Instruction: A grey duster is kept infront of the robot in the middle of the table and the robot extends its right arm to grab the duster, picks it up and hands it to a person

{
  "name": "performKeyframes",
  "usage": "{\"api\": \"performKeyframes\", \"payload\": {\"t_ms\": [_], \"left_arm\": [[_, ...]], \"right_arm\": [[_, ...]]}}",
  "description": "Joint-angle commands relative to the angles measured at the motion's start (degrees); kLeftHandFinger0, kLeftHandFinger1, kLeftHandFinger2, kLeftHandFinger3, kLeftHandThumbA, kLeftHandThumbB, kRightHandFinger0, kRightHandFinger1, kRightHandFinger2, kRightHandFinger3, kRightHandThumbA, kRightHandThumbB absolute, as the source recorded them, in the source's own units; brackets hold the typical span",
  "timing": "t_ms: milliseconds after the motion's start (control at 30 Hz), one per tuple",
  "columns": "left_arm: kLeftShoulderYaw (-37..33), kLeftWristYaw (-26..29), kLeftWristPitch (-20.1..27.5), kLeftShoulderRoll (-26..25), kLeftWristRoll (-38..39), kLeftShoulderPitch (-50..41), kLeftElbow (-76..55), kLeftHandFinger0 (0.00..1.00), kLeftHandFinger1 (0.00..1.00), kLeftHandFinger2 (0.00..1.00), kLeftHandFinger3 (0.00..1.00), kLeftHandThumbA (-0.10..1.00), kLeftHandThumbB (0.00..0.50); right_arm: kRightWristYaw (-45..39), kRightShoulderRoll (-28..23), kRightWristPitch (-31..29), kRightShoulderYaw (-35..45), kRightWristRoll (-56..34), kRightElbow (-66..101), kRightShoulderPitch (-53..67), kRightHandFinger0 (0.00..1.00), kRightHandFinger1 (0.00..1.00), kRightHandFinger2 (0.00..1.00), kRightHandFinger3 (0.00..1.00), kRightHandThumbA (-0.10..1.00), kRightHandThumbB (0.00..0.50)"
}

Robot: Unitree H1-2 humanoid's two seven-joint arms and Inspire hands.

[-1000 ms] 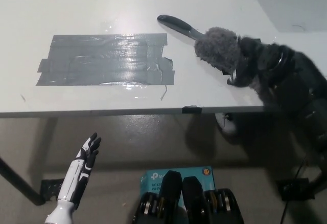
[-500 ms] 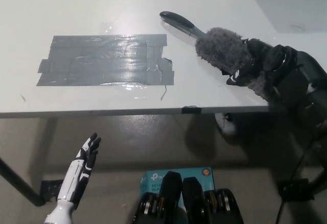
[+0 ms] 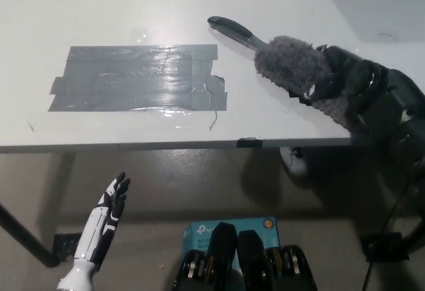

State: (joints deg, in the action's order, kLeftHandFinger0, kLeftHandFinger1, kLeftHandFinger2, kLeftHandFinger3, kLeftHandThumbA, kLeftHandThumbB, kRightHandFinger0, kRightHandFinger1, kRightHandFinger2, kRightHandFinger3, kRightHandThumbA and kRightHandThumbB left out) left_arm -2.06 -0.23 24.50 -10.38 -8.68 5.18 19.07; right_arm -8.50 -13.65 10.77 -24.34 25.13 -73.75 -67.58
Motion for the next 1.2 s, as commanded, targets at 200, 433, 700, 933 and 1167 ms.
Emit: {"api": "performKeyframes", "payload": {"t_ms": [200,433,700,933,1167], "left_arm": [[0.9,0.2,0.6,-0.3,1.2,2.2,-0.6,1.0,1.0,1.0,1.0,1.0,0.365],[0.9,-0.6,0.3,-0.4,2.1,2.6,-0.7,1.0,1.0,1.0,1.0,1.0,0.345],[0.9,-1.6,0.2,-0.5,4.1,2.4,-0.6,1.0,1.0,1.0,1.0,1.0,0.321],[1.1,-1.5,-0.1,-0.4,4.1,2.4,-0.6,1.0,1.0,1.0,1.0,1.0,0.326],[1.1,-1.5,0.9,-0.4,4.2,3.0,0.5,1.0,1.0,1.0,1.0,1.0,0.313]], "right_arm": [[0.2,-0.5,-6.0,0.9,-0.8,0.0,0.6,0.73,0.82,0.71,0.42,-0.1,0.239],[-0.8,-1.0,-7.8,2.6,-1.8,0.5,1.1,0.5,0.59,0.51,0.34,-0.1,0.242],[-4.3,-1.0,-8.6,6.1,-4.9,-0.9,1.8,0.0,0.08,0.25,0.36,-0.1,0.202],[-11.6,1.6,-3.1,20.6,-17.5,5.8,5.5,0.01,0.44,0.88,0.88,-0.1,0.191],[-17.2,5.3,15.6,33.0,-31.7,26.0,10.2,0.0,0.46,0.85,1.0,-0.1,0.164]]}}
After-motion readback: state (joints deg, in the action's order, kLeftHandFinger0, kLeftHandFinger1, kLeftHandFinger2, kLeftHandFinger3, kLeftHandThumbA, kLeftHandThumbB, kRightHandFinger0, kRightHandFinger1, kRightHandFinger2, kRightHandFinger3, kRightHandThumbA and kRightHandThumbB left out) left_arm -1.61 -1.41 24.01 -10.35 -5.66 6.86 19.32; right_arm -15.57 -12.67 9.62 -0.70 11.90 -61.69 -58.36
